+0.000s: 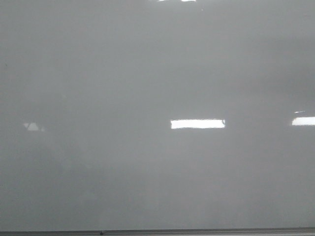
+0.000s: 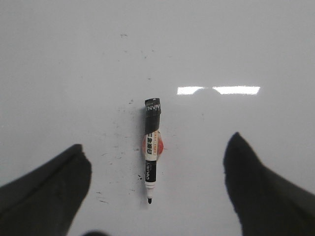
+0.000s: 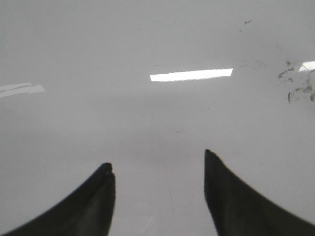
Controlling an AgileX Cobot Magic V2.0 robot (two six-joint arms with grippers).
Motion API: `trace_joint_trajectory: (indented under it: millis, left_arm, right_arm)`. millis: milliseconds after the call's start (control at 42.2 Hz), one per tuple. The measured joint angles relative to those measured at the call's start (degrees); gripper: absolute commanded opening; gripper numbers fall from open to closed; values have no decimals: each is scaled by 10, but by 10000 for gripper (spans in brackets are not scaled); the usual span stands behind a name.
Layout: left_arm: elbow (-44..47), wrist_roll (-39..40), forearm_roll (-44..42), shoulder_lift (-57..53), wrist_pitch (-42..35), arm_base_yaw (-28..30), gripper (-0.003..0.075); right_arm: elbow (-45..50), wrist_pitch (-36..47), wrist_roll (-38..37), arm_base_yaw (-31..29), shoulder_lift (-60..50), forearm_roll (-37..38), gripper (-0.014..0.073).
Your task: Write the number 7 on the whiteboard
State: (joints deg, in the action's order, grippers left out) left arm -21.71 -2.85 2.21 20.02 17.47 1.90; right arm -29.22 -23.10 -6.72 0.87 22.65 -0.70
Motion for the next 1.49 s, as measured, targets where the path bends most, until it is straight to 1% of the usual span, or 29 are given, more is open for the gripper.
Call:
trace_joint_trajectory:
  millis: [166, 261, 332, 569, 711, 782, 925, 1091, 1185, 1233, 1280, 1375, 1399, 1494]
  left_arm:
    - [0, 0, 1, 13, -3, 0, 671]
    - [-1, 0, 1, 52, -4, 2, 671]
    - [-9, 0, 1, 98, 1, 3, 671]
    - [-68, 0, 7, 325, 32, 24, 671]
    - [-106, 0, 11, 435, 31, 25, 671]
    - [-119, 0, 11, 478, 14, 25, 671]
    - [-125, 0, 12, 548, -58, 25, 671]
    - [-127, 0, 11, 589, -148, 25, 671]
    - [-127, 0, 11, 608, -186, 25, 663]
    - [-127, 0, 11, 620, -202, 25, 636]
    - [-127, 0, 11, 630, -214, 25, 586]
    - [-127, 0, 10, 643, -226, 25, 450]
    - [-127, 0, 9, 645, -226, 25, 429]
    - [-127, 0, 8, 647, -227, 25, 288]
  right_arm:
    - [0, 0, 0, 0, 0, 0, 591]
    - [0, 0, 0, 0, 0, 0, 591]
    - [0, 0, 0, 0, 0, 0, 591]
    - [0, 0, 0, 0, 0, 0, 591]
    - [0, 0, 0, 0, 0, 0, 591]
    - [0, 0, 0, 0, 0, 0, 591]
    - [0, 0, 0, 0, 0, 0, 591]
    - [0, 0, 0, 0, 0, 0, 591]
    - [0, 0, 0, 0, 0, 0, 591]
    - [0, 0, 0, 0, 0, 0, 591]
    - [0, 0, 0, 0, 0, 0, 591]
    - [0, 0, 0, 0, 0, 0, 591]
    - [0, 0, 0, 0, 0, 0, 591]
    - [0, 0, 0, 0, 0, 0, 591]
